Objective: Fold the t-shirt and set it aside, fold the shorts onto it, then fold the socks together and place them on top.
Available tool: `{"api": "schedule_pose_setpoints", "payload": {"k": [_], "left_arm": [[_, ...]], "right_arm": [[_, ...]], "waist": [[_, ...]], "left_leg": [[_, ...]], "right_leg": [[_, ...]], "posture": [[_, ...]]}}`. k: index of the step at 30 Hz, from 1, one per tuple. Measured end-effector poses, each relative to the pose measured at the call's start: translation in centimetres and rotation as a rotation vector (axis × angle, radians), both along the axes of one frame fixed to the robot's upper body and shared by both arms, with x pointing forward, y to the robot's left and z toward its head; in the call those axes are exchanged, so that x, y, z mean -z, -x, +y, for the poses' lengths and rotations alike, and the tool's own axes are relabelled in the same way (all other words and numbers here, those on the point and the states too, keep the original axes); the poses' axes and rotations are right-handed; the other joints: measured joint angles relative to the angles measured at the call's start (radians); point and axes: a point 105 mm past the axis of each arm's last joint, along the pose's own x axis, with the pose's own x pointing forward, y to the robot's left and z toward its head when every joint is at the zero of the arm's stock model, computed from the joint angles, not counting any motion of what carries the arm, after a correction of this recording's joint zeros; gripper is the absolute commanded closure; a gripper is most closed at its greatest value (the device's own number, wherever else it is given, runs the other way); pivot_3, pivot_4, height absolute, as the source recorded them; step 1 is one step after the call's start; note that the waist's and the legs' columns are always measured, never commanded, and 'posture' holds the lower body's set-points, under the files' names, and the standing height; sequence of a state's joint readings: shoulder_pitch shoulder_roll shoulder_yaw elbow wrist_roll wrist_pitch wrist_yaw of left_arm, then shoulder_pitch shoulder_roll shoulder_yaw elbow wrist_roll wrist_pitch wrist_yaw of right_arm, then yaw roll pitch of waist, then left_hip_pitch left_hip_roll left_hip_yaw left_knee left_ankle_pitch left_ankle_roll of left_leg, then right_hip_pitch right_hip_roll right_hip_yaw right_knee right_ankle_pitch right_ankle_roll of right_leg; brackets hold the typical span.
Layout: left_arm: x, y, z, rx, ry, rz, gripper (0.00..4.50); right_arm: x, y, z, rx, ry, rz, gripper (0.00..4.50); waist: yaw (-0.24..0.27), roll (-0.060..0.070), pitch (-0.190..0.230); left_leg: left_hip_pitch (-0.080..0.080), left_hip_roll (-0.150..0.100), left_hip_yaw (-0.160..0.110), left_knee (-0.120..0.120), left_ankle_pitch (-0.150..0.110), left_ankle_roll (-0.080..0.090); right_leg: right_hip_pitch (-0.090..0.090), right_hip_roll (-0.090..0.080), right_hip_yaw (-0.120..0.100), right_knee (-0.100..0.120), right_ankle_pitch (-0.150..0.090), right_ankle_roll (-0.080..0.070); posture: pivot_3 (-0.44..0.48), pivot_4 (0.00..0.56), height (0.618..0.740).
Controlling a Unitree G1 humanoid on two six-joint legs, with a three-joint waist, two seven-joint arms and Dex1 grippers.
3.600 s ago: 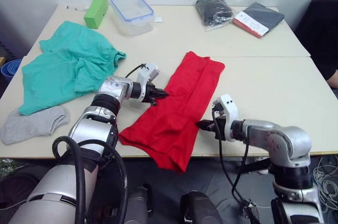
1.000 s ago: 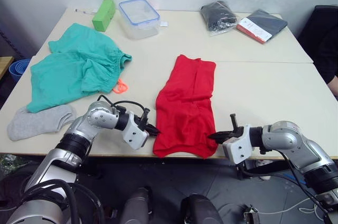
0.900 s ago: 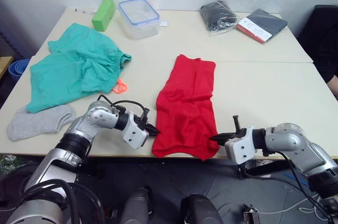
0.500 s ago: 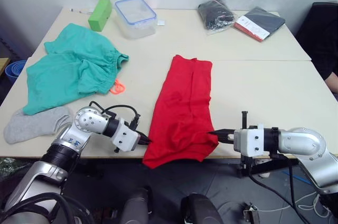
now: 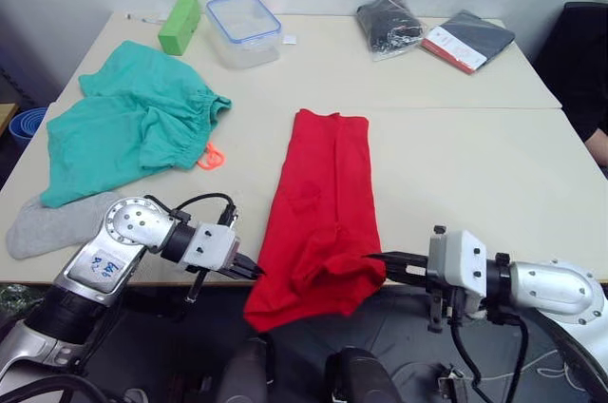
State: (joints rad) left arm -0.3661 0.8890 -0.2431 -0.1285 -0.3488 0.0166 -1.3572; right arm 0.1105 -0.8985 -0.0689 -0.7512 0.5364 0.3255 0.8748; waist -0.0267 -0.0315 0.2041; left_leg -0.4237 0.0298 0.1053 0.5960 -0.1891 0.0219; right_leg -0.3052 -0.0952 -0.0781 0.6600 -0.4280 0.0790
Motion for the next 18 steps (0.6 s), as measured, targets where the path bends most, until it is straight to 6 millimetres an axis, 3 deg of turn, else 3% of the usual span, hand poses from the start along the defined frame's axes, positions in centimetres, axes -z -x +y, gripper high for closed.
{"api": "schedule_pose_setpoints", "payload": {"k": [3, 7, 14, 18], "left_arm": [[-0.8, 0.1, -0.1, -0.039, 0.044, 0.063, 4.49], [-3.8, -2.7, -1.7, -0.155, 0.187, 0.044, 4.49], [-8.5, -10.7, -2.7, -0.496, 0.48, 0.12, 4.49], [-9.0, -13.7, -3.6, -0.62, 0.579, 0.194, 4.49]], "right_arm": [[-0.1, 0.3, -0.2, -0.001, -0.001, 0.017, 4.5], [-2.2, -1.4, -0.3, 0.047, -0.064, 0.008, 4.5], [-5.3, -8.1, -0.3, 0.21, -0.225, 0.053, 4.5], [-5.3, -12.6, -0.2, 0.321, -0.224, 0.081, 4.5]], "waist": [[0.0, 0.0, 0.0], [0.004, 0.0, 0.001], [-0.001, -0.001, 0.001], [-0.002, 0.0, 0.001]], "left_leg": [[0.0, 0.0, 0.0, 0.0, 0.0, 0.0], [0.0, 0.0, -0.001, 0.0, 0.001, 0.001], [-0.001, -0.001, 0.0, 0.001, 0.005, -0.005], [-0.002, -0.001, 0.001, 0.001, 0.006, -0.006]], "right_leg": [[0.0, 0.0, 0.0, 0.0, 0.0, 0.0], [0.0, 0.0, 0.0, 0.0, 0.0, 0.0], [-0.001, 0.0, 0.0, 0.001, 0.0, 0.001], [-0.003, 0.001, 0.0, 0.001, 0.0, 0.001]], "posture": [[0.0, 0.15, 0.74], [0.0, 0.15, 0.74], [0.0, 0.15, 0.74], [0.0, 0.15, 0.74]]}}
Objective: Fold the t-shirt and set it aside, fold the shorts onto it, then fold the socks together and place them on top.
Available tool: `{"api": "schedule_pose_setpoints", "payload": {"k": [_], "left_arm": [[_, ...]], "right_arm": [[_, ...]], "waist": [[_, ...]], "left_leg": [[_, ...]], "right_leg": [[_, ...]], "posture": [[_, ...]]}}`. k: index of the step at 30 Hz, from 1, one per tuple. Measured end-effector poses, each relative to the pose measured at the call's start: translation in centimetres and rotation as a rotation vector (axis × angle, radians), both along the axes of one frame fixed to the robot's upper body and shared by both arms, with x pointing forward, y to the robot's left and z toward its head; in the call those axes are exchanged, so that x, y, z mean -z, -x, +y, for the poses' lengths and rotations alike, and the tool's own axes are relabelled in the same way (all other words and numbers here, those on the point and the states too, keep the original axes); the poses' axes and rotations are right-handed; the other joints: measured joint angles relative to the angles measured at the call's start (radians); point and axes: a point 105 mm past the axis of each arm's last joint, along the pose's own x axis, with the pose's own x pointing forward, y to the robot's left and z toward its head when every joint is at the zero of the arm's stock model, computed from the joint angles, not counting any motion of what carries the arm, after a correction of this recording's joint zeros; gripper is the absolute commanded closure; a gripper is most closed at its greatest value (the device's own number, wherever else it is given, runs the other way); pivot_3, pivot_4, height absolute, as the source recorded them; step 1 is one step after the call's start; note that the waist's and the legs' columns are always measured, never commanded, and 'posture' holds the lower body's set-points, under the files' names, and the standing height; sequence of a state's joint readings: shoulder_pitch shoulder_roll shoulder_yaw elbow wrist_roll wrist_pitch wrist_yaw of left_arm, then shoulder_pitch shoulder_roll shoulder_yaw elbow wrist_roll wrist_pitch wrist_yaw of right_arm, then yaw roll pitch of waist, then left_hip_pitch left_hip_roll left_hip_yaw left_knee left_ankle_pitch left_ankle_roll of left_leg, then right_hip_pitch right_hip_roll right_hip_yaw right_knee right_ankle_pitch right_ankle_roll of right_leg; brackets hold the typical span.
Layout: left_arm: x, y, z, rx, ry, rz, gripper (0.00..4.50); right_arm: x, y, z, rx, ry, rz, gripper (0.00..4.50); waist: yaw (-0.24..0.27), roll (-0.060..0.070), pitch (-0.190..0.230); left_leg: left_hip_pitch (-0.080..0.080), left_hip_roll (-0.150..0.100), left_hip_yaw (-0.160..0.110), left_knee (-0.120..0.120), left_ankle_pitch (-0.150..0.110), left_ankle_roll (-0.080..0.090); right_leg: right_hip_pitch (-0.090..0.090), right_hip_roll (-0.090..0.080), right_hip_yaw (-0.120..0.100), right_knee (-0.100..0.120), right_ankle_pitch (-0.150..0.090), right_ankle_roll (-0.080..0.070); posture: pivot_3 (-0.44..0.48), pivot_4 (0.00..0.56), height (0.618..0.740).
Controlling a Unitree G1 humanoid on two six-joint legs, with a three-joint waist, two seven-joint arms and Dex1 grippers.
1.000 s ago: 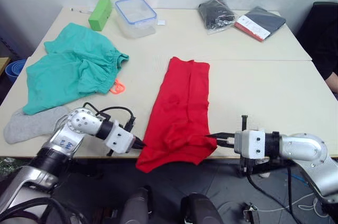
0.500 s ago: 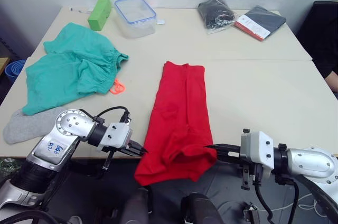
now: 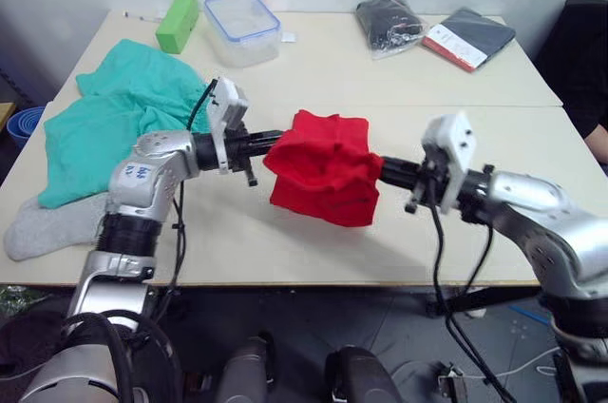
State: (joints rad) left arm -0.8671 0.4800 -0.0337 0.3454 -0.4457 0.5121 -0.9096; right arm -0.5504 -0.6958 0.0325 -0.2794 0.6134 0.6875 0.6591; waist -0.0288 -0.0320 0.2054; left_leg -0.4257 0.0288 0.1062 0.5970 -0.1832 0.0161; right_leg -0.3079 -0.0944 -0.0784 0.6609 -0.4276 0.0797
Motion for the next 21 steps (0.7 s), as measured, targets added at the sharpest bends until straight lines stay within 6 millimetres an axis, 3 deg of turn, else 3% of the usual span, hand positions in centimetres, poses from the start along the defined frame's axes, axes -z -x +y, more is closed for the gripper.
{"api": "schedule_pose_setpoints", "payload": {"k": [5, 8, 12, 14, 20, 21], "left_arm": [[0.2, -4.7, -1.0, -0.191, 0.06, 0.07, 4.49], [1.1, -6.1, -0.9, -0.268, 0.03, 0.082, 4.49], [3.2, -7.3, -0.9, -0.356, 0.012, 0.152, 4.49], [4.4, -7.7, -0.9, -0.406, 0.009, 0.211, 4.49], [5.5, -8.1, -0.6, -0.489, 0.034, 0.321, 4.49], [5.8, -8.2, -0.6, -0.503, 0.042, 0.342, 4.3]], "right_arm": [[-0.6, -8.6, -0.2, 0.25, -0.008, 0.061, 4.5], [0.3, -11.2, -0.8, 0.342, 0.024, 0.1, 4.5], [2.3, -12.9, -1.1, 0.402, 0.038, 0.226, 4.5], [3.5, -13.3, -1.3, 0.431, 0.022, 0.303, 4.5], [4.2, -13.9, -2.6, 0.507, -0.06, 0.406, 4.5], [4.3, -13.9, -2.7, 0.52, -0.079, 0.42, 4.27]], "waist": [[-0.001, 0.0, 0.002], [0.001, 0.0, 0.002], [0.0, 0.0, 0.002], [0.0, 0.0, 0.003], [-0.004, 0.0, 0.003], [-0.004, 0.0, 0.003]], "left_leg": [[0.0, 0.0, 0.001, 0.003, 0.002, 0.001], [-0.002, -0.001, 0.002, 0.001, 0.002, 0.001], [-0.02, -0.001, 0.002, 0.009, 0.002, 0.001], [-0.02, -0.001, 0.002, 0.009, 0.002, 0.001], [-0.02, 0.0, 0.002, 0.01, 0.002, 0.001], [-0.02, 0.0, 0.002, 0.012, 0.002, 0.001]], "right_leg": [[-0.001, 0.0, 0.0, 0.004, 0.0, 0.0], [-0.002, -0.001, 0.0, 0.002, 0.0, 0.0], [-0.021, -0.001, 0.0, 0.014, 0.0, 0.001], [-0.022, -0.001, -0.001, 0.016, 0.0, 0.001], [-0.022, -0.001, 0.0, 0.018, 0.0, 0.001], [-0.022, -0.001, 0.0, 0.018, 0.0, 0.001]], "posture": [[0.0, 0.15, 0.74], [0.0, 0.15, 0.74], [0.0, 0.15, 0.74], [0.0, 0.15, 0.74], [0.0, 0.15, 0.74], [0.0, 0.15, 0.74]]}}
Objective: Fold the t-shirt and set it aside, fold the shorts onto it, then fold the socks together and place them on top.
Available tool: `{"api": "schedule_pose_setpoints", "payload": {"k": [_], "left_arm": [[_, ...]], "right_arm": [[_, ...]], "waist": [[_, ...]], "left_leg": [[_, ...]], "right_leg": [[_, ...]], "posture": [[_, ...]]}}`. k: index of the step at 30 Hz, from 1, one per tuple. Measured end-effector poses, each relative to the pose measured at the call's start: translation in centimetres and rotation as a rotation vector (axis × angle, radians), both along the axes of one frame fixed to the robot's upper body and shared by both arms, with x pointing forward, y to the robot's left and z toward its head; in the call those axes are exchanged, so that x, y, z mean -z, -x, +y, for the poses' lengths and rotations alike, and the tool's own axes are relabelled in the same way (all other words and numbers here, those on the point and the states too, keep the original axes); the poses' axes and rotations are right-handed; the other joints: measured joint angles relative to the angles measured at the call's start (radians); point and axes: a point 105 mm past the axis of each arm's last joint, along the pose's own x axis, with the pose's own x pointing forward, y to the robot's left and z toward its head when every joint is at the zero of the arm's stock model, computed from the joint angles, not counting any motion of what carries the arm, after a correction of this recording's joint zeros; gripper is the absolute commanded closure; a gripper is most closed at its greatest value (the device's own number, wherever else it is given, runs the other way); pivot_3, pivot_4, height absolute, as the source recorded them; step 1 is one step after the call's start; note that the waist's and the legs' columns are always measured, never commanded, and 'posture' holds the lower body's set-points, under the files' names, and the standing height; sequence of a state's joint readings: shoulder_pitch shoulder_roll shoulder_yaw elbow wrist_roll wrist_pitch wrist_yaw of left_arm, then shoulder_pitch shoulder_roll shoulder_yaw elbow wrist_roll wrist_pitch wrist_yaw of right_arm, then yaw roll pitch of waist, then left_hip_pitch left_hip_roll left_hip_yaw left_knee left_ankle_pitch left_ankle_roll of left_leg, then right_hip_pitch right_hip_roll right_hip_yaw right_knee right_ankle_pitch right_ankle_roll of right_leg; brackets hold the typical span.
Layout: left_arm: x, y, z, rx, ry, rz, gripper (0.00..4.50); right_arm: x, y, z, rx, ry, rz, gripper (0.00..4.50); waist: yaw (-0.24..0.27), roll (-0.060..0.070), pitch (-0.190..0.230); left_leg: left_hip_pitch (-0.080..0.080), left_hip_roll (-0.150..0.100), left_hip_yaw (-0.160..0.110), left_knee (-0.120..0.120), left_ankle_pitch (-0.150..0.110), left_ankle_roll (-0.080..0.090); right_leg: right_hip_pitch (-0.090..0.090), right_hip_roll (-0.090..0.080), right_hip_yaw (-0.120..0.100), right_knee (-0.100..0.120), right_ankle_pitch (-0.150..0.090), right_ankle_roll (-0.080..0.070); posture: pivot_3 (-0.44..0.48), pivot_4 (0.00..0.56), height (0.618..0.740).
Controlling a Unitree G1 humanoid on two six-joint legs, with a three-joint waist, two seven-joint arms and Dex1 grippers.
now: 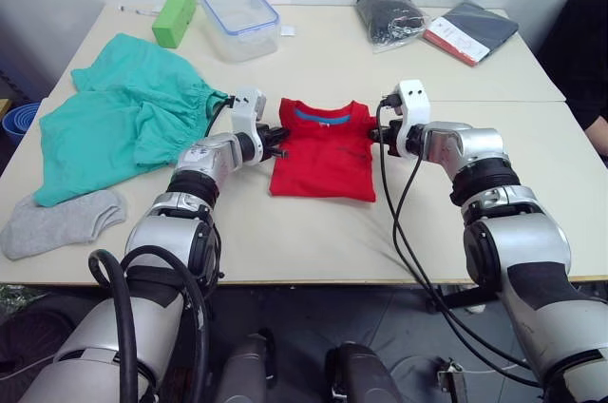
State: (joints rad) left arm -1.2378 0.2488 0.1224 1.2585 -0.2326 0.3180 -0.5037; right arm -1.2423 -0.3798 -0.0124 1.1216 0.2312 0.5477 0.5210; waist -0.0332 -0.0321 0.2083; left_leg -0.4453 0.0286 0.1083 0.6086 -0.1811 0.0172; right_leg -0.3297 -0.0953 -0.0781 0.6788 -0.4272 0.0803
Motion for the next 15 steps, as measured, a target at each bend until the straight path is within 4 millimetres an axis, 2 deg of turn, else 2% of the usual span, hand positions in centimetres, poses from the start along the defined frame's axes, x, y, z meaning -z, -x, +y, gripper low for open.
{"api": "schedule_pose_setpoints", "payload": {"k": [2, 7, 9, 11, 13, 14, 15], "left_arm": [[0.4, 0.0, 0.2, -0.025, 0.013, 0.024, 3.86], [0.2, -0.2, 1.0, -0.053, 0.038, 0.03, 2.29], [-0.2, -0.1, 1.4, -0.032, 0.036, 0.014, 1.64], [-1.2, 0.0, 1.9, 0.016, 0.007, -0.04, 1.03], [-3.1, 0.7, 2.2, 0.126, -0.087, -0.176, 0.34], [-3.8, 1.4, 2.4, 0.2, -0.151, -0.253, 0.02], [-3.9, 2.3, 2.7, 0.264, -0.217, -0.306, 0.02]], "right_arm": [[0.3, -0.1, -0.3, 0.031, -0.03, 0.016, 3.81], [-0.3, -0.3, -0.9, 0.064, -0.069, -0.015, 2.07], [-1.6, -0.4, -0.5, 0.025, -0.059, -0.082, 1.36], [-3.9, 0.0, -0.3, -0.044, -0.015, -0.213, 0.69], [-5.8, 1.7, -0.2, -0.148, 0.076, -0.368, 0.64], [-6.0, 3.0, -0.1, -0.214, 0.141, -0.427, 0.64], [-5.6, 4.4, 0.0, -0.274, 0.207, -0.462, 0.64]], "waist": [[0.0, 0.0, 0.0], [-0.001, 0.0, 0.0], [-0.002, 0.001, 0.001], [0.0, 0.001, 0.001], [0.003, 0.001, 0.001], [0.005, 0.001, 0.001], [0.006, 0.001, 0.001]], "left_leg": [[0.0, 0.0, 0.0, 0.001, 0.0, 0.0], [0.0, 0.0, 0.001, 0.0, 0.0, 0.0], [0.0, 0.0, 0.002, -0.001, 0.0, 0.0], [-0.001, 0.0, 0.005, -0.002, 0.0, 0.0], [-0.002, 0.0, 0.008, -0.003, 0.001, -0.001], [-0.001, 0.0, 0.008, -0.003, 0.0, -0.002], [-0.001, 0.0, 0.008, -0.003, -0.001, -0.003]], "right_leg": [[0.0, 0.0, 0.0, 0.0, 0.0, 0.0], [0.0, 0.0, 0.001, 0.001, 0.0, 0.0], [-0.003, 0.0, 0.002, 0.001, 0.0, 0.0], [-0.007, 0.0, 0.004, 0.004, 0.0, 0.0], [-0.01, 0.001, 0.007, 0.007, 0.0, 0.0], [-0.011, 0.001, 0.007, 0.007, 0.0, 0.0], [-0.011, 0.001, 0.008, 0.007, 0.0, 0.0]], "posture": [[0.0, 0.15, 0.74], [0.0, 0.15, 0.74], [0.0, 0.15, 0.74], [0.0, 0.15, 0.74], [0.0, 0.15, 0.74], [0.0, 0.15, 0.74], [0.0, 0.15, 0.74]]}}
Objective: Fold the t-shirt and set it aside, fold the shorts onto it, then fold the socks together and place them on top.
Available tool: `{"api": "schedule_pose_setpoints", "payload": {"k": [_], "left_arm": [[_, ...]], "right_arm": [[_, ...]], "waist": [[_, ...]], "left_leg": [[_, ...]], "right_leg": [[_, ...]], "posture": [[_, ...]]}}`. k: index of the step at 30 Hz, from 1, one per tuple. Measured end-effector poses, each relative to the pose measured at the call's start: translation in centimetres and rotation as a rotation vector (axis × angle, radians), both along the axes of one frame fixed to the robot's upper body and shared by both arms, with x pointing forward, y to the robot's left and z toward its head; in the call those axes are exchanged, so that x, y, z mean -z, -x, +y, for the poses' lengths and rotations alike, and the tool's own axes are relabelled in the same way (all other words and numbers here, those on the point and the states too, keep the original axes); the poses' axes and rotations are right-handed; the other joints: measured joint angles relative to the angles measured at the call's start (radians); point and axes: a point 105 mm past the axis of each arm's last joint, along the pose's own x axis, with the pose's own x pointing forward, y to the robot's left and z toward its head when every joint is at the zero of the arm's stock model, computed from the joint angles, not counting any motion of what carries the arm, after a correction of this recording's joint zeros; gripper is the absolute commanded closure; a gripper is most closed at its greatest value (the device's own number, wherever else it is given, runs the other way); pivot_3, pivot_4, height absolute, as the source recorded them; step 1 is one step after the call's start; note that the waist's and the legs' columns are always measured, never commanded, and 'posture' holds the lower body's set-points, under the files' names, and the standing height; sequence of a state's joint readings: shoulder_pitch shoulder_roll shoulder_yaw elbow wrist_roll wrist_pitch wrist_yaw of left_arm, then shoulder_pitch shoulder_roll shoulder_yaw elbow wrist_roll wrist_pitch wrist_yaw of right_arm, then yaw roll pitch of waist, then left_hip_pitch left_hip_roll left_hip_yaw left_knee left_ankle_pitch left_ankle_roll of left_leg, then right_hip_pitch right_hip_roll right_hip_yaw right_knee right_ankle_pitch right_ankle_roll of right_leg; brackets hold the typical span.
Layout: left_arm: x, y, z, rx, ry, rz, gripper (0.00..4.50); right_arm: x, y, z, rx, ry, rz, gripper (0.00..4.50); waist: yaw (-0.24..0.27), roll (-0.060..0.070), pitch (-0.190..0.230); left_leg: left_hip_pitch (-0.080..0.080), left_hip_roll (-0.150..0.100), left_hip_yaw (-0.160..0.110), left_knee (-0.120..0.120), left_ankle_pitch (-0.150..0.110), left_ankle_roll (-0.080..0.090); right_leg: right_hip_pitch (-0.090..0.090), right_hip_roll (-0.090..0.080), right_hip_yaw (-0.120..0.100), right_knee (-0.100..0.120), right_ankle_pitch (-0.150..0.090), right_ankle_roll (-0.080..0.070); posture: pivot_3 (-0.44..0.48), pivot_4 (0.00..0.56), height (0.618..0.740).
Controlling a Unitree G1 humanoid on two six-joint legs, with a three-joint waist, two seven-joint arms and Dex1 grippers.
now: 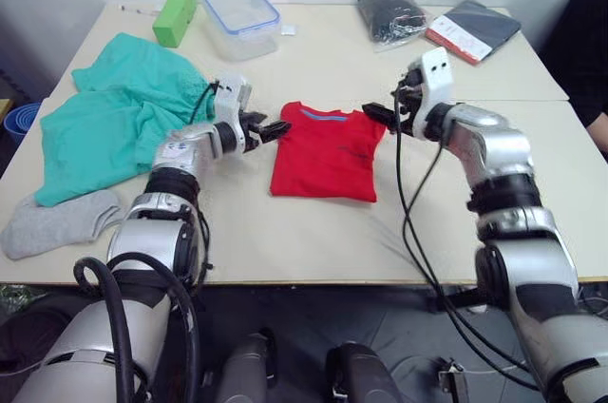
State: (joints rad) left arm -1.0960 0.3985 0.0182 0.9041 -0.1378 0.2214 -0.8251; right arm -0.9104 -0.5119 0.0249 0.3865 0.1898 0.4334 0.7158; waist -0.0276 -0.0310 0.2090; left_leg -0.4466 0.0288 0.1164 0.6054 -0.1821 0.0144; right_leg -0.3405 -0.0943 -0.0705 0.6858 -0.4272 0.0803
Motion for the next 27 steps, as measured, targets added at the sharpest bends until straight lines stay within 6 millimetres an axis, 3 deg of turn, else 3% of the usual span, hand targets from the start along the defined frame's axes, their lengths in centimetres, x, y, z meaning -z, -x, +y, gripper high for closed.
{"api": "schedule_pose_setpoints", "payload": {"k": [2, 7, 11, 16, 20, 22, 27], "left_arm": [[0.8, 2.1, -0.1, 0.124, -0.134, -0.077, 0.02], [5.9, 7.6, -1.0, 0.392, -0.47, -0.155, 0.02], [6.2, 8.3, -1.9, 0.429, -0.578, -0.252, 0.02], [6.2, 7.4, -3.4, 0.406, -0.66, -0.368, 0.02], [5.8, 6.3, -3.8, 0.371, -0.693, -0.41, 0.02], [5.9, 6.0, -3.7, 0.364, -0.705, -0.421, 0.41], [6.4, 5.7, -3.6, 0.382, -0.735, -0.458, 1.84]], "right_arm": [[1.3, 2.5, 0.1, -0.085, 0.141, -0.048, 0.64], [5.4, 7.9, 0.0, -0.244, 0.44, -0.1, 0.64], [7.2, 9.8, 1.5, -0.346, 0.606, -0.179, 0.64], [9.3, 9.3, 2.9, -0.391, 0.787, -0.249, 0.64], [9.1, 7.9, 4.2, -0.376, 0.823, -0.306, 0.64], [9.1, 7.3, 4.6, -0.367, 0.831, -0.322, 0.64], [9.4, 5.6, 4.7, -0.327, 0.854, -0.334, 2.27]], "waist": [[0.0, 0.0, 0.0], [-0.001, 0.0, 0.0], [-0.001, 0.0, 0.0], [0.002, 0.0, 0.0], [0.002, 0.0, 0.0], [0.001, 0.0, 0.0], [0.0, 0.0, 0.0]], "left_leg": [[0.0, 0.0, 0.001, -0.002, 0.0, 0.0], [0.001, 0.002, 0.003, -0.002, 0.0, 0.001], [0.007, 0.002, 0.002, 0.0, 0.002, 0.003], [0.009, 0.001, 0.001, 0.002, 0.001, 0.005], [0.009, 0.002, -0.001, 0.005, 0.001, 0.005], [0.011, 0.002, -0.002, 0.006, 0.001, 0.005], [0.013, 0.002, -0.002, 0.006, 0.001, 0.005]], "right_leg": [[0.0, 0.0, 0.002, -0.003, 0.0, 0.0], [0.001, 0.0, 0.003, -0.008, 0.0, 0.0], [0.007, 0.0, 0.003, -0.005, 0.0, -0.001], [0.011, -0.002, 0.001, -0.005, 0.001, 0.001], [0.014, -0.001, -0.001, -0.006, 0.001, 0.001], [0.016, -0.002, -0.002, -0.006, 0.001, 0.001], [0.018, -0.002, -0.002, -0.005, 0.001, 0.001]], "posture": [[0.0, 0.15, 0.74], [0.0, 0.15, 0.74], [0.0, 0.15, 0.74], [0.0, 0.15, 0.74], [0.0, 0.15, 0.74], [0.0, 0.15, 0.74], [0.0, 0.15, 0.74]]}}
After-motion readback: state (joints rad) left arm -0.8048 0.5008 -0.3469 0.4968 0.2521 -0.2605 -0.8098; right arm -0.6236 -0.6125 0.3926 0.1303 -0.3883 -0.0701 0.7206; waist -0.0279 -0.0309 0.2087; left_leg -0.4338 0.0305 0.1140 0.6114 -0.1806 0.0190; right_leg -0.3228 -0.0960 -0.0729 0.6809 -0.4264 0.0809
